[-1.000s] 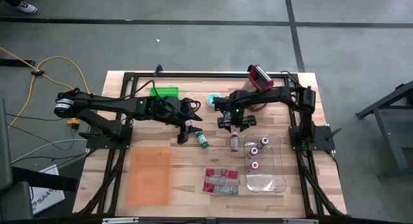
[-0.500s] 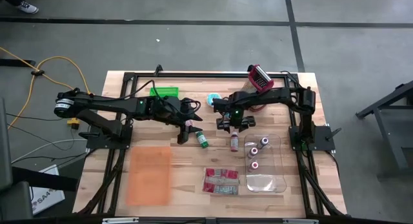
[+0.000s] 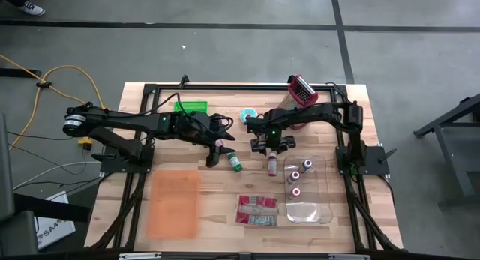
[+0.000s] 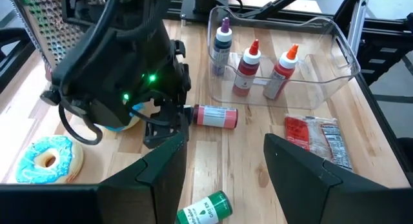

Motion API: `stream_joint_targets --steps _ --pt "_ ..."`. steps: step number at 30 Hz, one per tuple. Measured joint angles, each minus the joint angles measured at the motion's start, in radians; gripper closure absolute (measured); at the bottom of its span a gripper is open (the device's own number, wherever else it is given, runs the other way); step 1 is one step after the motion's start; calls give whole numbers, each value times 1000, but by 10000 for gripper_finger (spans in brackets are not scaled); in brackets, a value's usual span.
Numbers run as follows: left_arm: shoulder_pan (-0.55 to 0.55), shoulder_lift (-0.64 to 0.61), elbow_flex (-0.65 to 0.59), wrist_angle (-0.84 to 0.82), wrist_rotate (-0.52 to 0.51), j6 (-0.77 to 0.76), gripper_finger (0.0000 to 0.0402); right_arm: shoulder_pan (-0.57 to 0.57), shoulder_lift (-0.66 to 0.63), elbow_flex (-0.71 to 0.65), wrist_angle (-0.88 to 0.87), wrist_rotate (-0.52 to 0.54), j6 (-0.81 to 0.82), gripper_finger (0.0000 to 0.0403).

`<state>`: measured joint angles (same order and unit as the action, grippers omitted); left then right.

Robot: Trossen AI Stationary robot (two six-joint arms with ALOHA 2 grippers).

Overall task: Pick & Place Food Item
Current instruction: Put the pink paint bottle into the transparent bin

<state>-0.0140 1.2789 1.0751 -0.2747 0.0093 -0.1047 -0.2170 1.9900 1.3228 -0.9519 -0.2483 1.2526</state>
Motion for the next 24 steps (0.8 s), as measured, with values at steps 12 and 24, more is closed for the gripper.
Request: stream_joint_targets --steps 12,24 --pt "0 0 0 0 0 0 202 -1 -3 0 -3 -13 0 183" --pt "0 0 0 0 0 0 202 -1 -3 0 -3 -14 4 261"
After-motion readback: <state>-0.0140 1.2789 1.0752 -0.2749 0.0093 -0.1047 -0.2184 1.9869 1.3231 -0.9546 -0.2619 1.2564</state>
